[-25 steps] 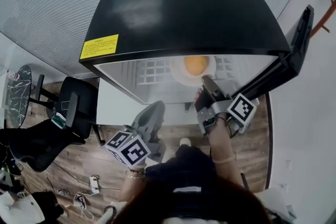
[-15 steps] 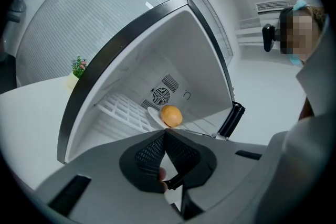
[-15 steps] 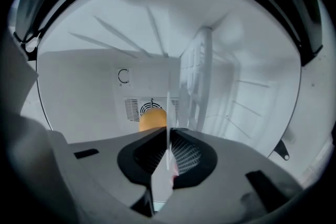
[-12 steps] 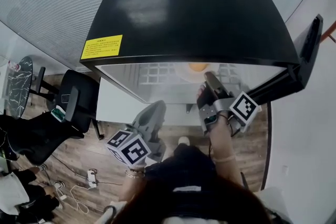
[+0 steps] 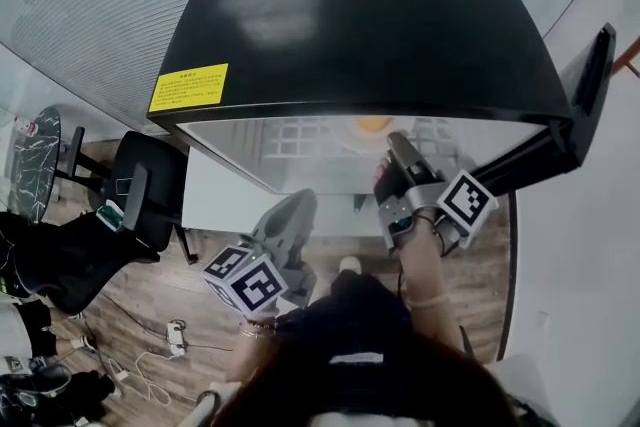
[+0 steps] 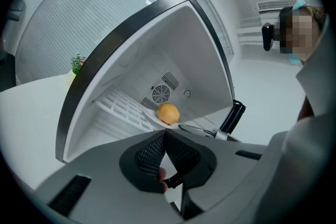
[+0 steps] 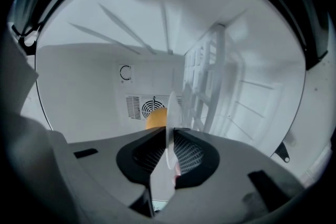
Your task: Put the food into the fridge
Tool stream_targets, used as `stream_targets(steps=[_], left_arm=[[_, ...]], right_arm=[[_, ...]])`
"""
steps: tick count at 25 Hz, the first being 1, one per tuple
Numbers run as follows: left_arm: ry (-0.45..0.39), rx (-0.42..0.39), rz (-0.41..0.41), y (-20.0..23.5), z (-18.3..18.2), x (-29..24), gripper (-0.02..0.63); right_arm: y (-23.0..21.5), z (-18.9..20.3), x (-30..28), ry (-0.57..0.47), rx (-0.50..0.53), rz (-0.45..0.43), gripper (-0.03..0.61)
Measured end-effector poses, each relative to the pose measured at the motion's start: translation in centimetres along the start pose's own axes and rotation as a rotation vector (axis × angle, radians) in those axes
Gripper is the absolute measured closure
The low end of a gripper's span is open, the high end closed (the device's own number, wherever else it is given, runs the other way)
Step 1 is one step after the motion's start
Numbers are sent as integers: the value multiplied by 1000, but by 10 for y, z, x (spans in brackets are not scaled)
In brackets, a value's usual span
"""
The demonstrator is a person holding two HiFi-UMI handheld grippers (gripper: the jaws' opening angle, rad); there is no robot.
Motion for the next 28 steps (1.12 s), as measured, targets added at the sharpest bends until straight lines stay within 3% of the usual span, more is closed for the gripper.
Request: stream_targets(steps=[16, 28], left_arm=[[23, 7, 22, -1, 4, 0, 623], [27, 8, 26, -5, 6, 1, 623]], right_arm=[[3, -2, 6, -8, 27, 33, 483], [7, -10, 11, -21, 152, 99, 431]])
Point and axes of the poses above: the fingertips, and each gripper's own axes: x backward along the fingers, y to its left, z out of its underside, the point moved 8 cm from there along x, backward along the fingers, and after that the axes turned 11 degrees about -y, right-handed, at the moved point
